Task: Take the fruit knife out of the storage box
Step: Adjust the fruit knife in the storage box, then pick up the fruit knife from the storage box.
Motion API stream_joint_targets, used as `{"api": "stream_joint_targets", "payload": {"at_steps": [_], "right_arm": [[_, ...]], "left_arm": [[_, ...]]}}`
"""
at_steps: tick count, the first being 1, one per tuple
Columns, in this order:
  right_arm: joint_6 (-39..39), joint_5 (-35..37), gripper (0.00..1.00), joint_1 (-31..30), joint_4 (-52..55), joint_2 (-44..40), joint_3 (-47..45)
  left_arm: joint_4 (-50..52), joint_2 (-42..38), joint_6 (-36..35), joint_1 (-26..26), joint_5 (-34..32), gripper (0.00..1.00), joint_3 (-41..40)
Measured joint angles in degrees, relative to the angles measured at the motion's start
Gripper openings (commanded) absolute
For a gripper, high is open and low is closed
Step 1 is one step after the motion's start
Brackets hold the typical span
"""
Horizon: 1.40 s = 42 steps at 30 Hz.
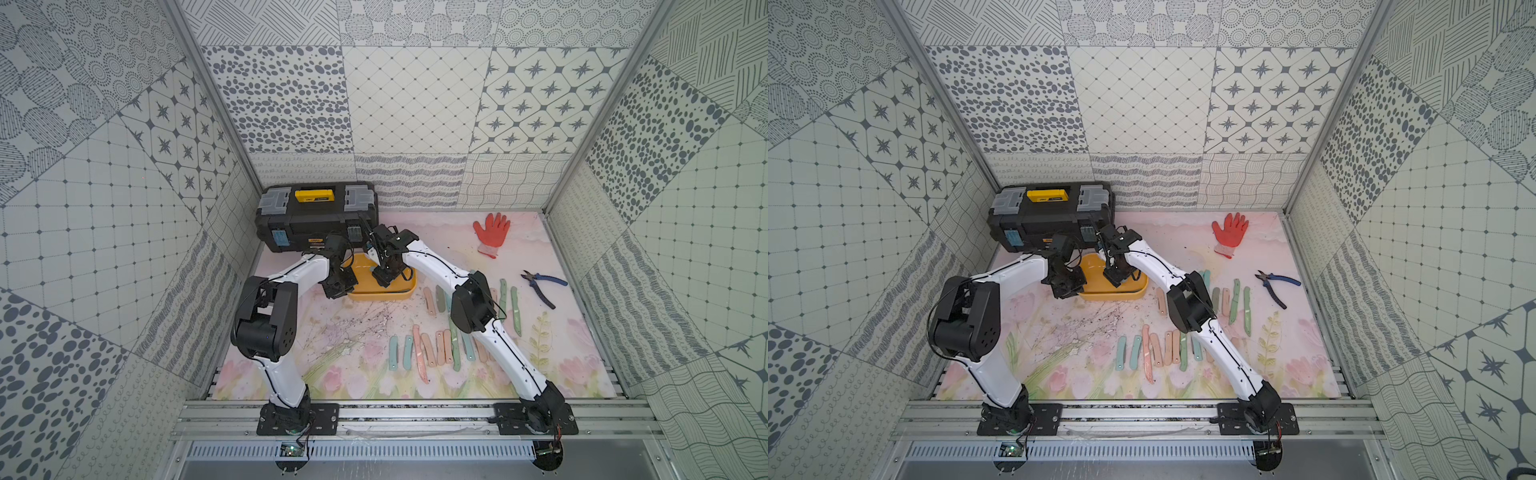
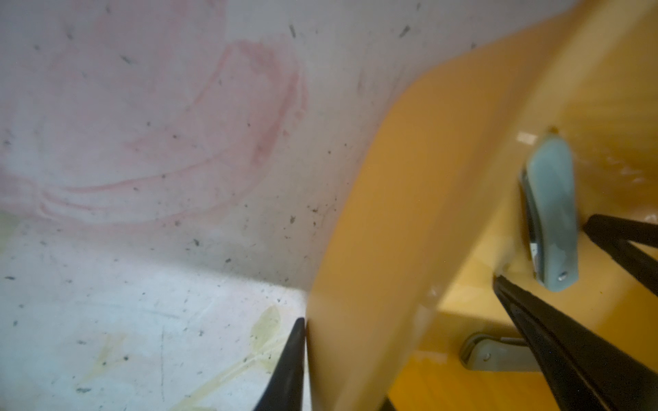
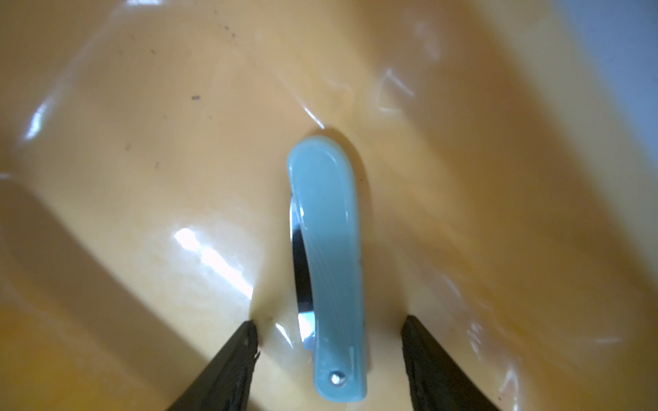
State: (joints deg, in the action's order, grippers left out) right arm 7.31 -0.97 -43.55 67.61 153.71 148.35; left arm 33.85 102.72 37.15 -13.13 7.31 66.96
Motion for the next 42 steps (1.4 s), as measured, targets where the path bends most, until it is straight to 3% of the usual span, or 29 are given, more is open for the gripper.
{"api": "stream_joint_targets", "payload": {"at_steps": [8, 30, 42], "right_arm": [[0.68, -0.37, 0.64, -0.13, -0.74, 0.17, 0.04], [0.63, -1.25, 0.25, -0.52, -2.67, 0.42, 0.2], [-0.15, -0.39, 0.2, -0.52, -3.8, 0.39, 0.2]], "left_arm": [[0.0, 0.0, 0.0, 0.0, 0.0, 0.18, 0.0], [0.0, 0.0, 0.0, 0.0, 0.0, 0.18, 0.0], [0.0, 0.0, 0.0, 0.0, 0.0, 0.18, 0.0]]}}
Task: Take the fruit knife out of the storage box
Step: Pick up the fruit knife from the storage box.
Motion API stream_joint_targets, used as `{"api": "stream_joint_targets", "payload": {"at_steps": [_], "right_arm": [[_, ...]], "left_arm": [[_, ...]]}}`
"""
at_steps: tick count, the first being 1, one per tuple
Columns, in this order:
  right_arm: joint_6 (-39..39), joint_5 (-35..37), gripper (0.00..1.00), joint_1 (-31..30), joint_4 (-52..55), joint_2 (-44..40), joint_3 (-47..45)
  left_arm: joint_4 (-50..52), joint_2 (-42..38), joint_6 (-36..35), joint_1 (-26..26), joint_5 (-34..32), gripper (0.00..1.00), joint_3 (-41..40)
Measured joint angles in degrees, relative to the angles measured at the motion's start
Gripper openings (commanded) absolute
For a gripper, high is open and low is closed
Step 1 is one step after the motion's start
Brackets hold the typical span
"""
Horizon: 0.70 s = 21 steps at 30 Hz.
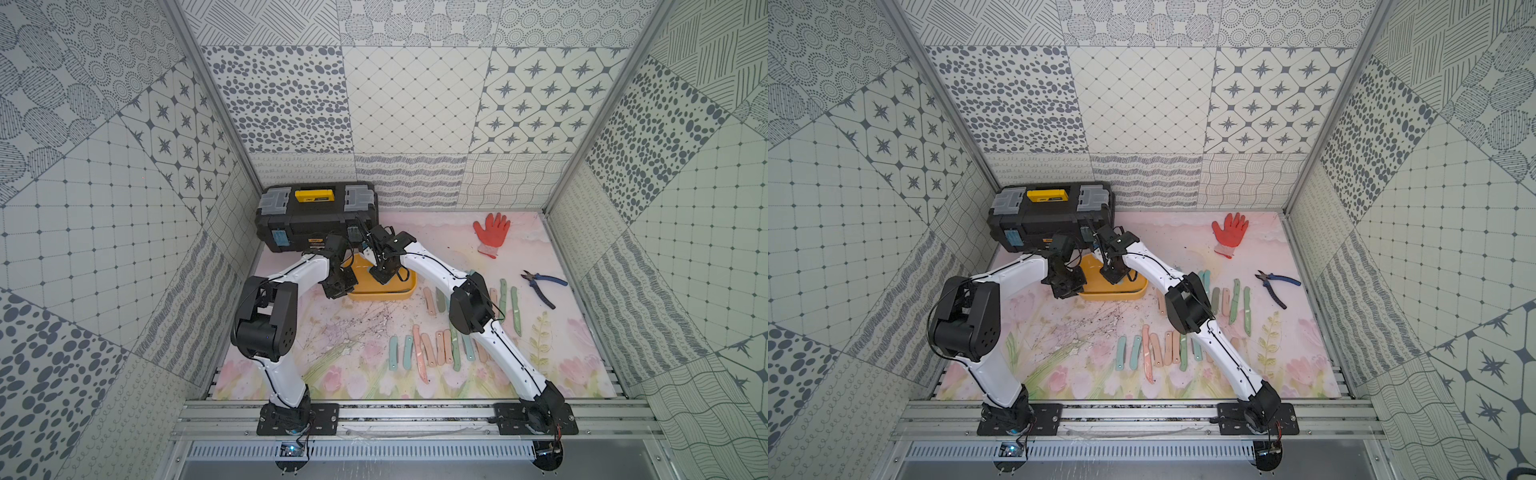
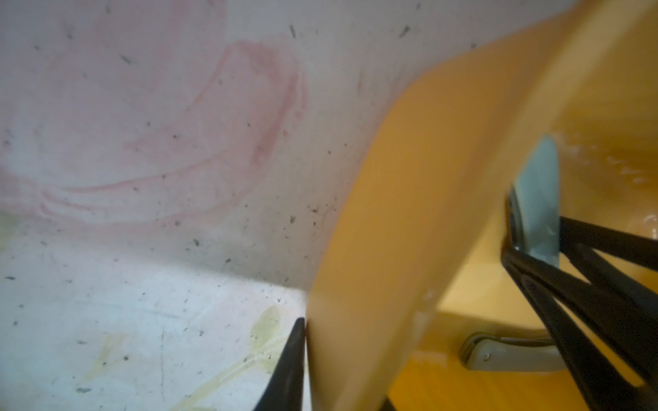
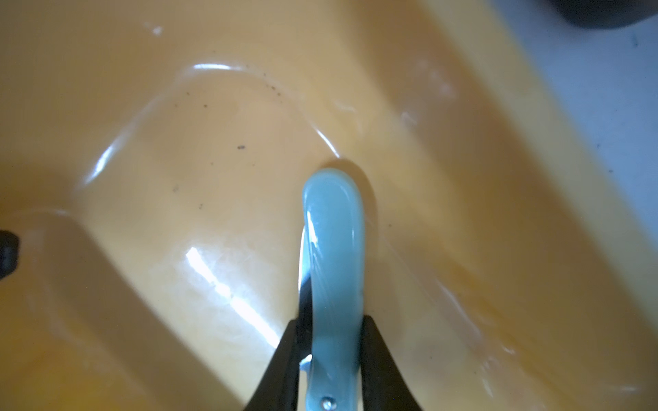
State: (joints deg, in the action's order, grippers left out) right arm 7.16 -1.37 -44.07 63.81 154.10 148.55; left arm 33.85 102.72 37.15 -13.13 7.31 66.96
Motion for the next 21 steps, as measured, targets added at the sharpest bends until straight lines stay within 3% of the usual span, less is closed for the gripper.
{"api": "stream_joint_targets", "payload": {"at_steps": [9, 21], "right_arm": [[-0.81, 0.81, 0.19, 0.0, 0.11, -1.38, -0.31], [-3.76, 0.74, 0.2, 0.26, 0.35, -10.88, 1.62]], "left_arm": [[0.0, 0.0, -0.02, 0.0, -0.02, 0.18, 0.0], [0.55, -0.02, -0.02, 0.0, -1.36, 0.17, 0.0]]}}
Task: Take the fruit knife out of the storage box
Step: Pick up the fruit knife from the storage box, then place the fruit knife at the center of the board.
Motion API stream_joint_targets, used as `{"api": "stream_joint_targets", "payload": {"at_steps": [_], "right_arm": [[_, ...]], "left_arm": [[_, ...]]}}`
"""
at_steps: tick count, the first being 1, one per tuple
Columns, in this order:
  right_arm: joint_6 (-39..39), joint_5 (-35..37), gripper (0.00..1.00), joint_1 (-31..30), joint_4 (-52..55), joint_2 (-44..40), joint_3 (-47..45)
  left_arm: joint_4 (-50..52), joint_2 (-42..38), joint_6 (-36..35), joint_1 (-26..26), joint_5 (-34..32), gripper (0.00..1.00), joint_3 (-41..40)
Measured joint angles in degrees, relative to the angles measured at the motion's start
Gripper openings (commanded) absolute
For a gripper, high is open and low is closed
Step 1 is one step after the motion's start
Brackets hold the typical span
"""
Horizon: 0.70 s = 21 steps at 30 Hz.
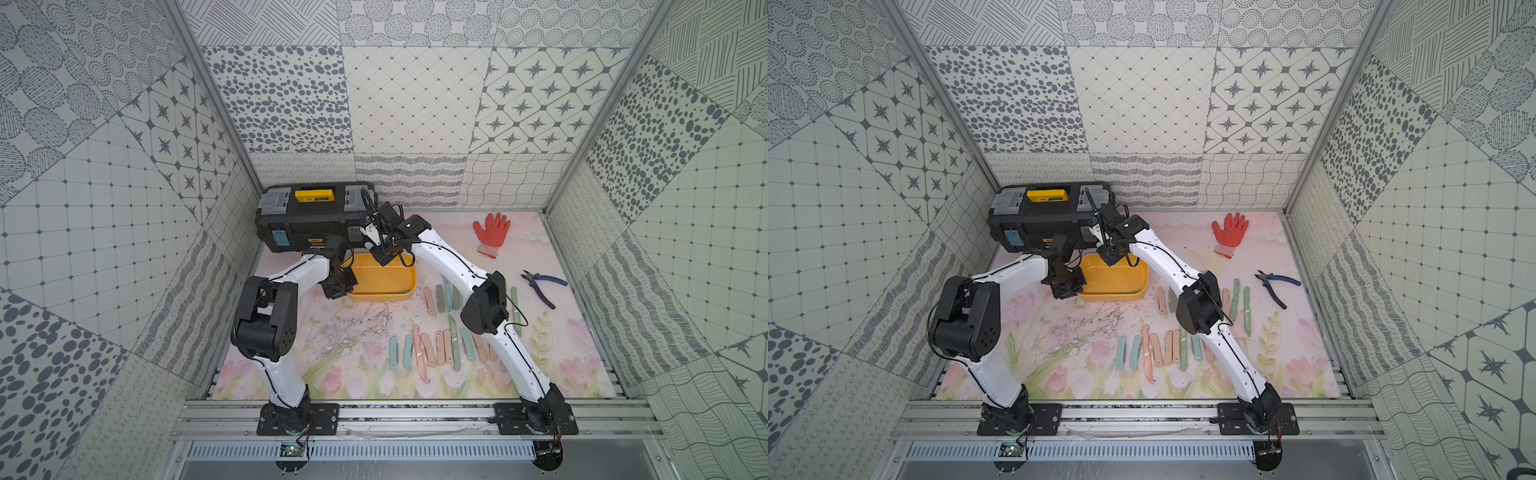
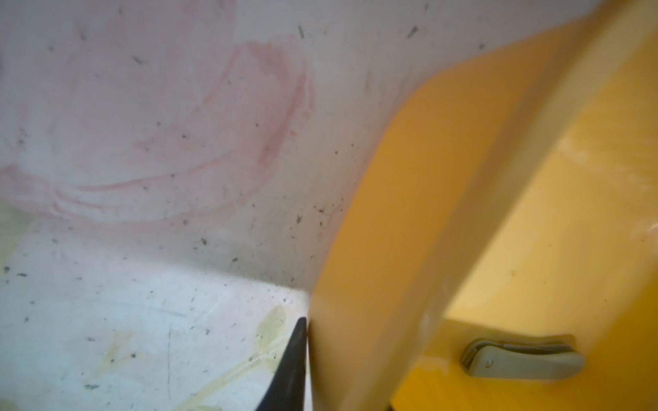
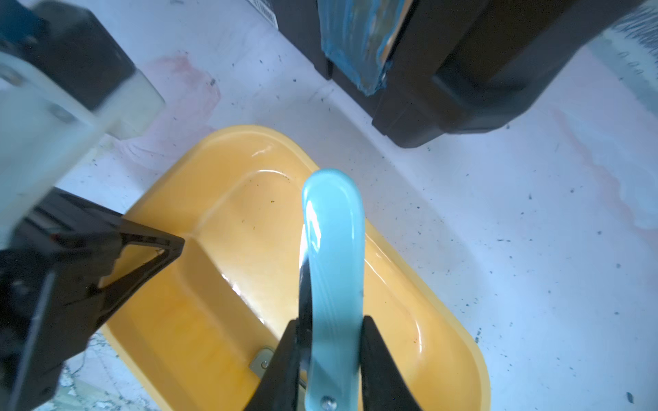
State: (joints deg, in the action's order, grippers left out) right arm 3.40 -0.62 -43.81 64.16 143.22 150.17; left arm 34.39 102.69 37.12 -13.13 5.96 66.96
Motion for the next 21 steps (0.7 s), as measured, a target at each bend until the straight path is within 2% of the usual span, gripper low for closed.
{"api": "stream_joint_targets", "payload": {"at_steps": [6, 15, 21], "right_arm": [[-4.2, 1.42, 0.2, 1.22, 1.79, -3.3, -1.66], [-11.23, 5.49, 0.19, 4.94, -0.26, -18.05, -24.26], [-15.45, 5.99, 0.18, 5.22, -3.61, -26.23, -39.34]], "left_arm": [[1.11, -0.72, 0.04, 0.0, -1.86, 0.16, -1.07], [2.95, -3.13, 0.22, 0.02, -3.96, 0.15, -4.15], [4.79, -4.28, -0.11, 0.07, -5.46, 0.15, -4.61]]}}
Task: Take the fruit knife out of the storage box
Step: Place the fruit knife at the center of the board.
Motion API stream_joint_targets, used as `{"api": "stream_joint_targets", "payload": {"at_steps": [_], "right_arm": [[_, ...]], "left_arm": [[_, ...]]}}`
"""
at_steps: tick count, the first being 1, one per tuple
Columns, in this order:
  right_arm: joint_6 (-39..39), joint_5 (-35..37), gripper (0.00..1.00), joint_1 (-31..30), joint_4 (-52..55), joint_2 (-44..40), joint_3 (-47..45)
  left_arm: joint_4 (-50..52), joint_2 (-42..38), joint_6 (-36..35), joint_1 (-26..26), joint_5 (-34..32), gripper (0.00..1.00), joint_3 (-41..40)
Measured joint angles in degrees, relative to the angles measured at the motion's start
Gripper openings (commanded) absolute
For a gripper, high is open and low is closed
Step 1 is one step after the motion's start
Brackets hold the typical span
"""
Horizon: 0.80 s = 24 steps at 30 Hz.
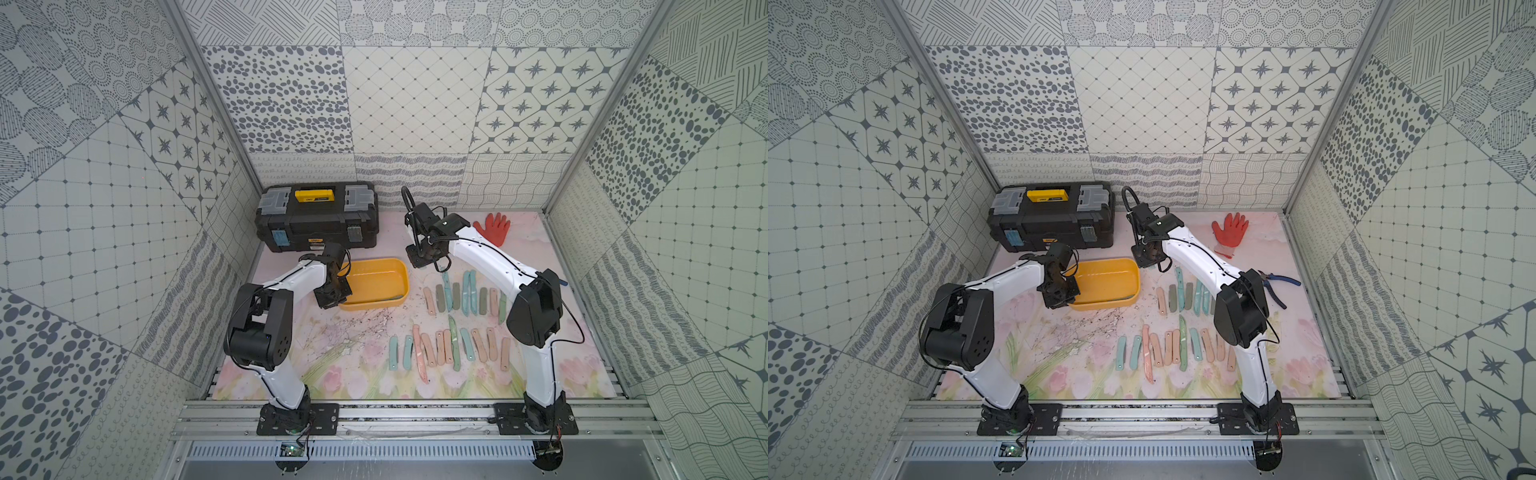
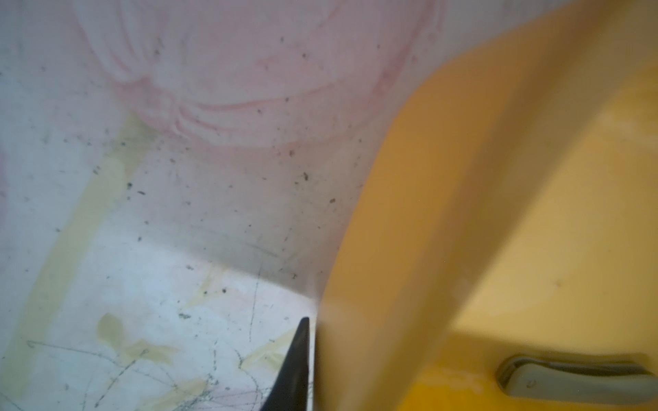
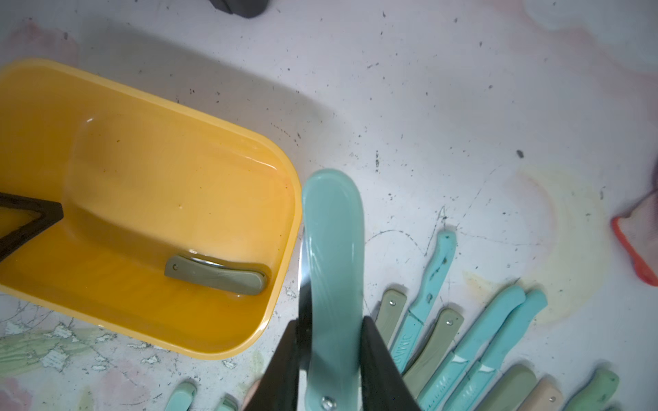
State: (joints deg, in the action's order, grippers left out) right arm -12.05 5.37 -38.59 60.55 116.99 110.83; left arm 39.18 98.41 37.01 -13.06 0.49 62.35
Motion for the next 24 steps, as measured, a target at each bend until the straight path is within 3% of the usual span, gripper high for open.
{"api": "stream_joint_targets", "payload": {"at_steps": [13, 24], "right_arm": [[-8.63, -4.79, 0.16, -2.34, -7.67, -2.64, -20.28], [-12.22, -6.34, 0.17, -2.93, -11.5, -2.47, -22.58]], "left_arm": [[0.94, -1.25, -1.22, 0.57, -1.14, 0.15, -0.5], [0.87, -0.46, -1.57, 0.68, -1.03, 0.15, -0.42]]}}
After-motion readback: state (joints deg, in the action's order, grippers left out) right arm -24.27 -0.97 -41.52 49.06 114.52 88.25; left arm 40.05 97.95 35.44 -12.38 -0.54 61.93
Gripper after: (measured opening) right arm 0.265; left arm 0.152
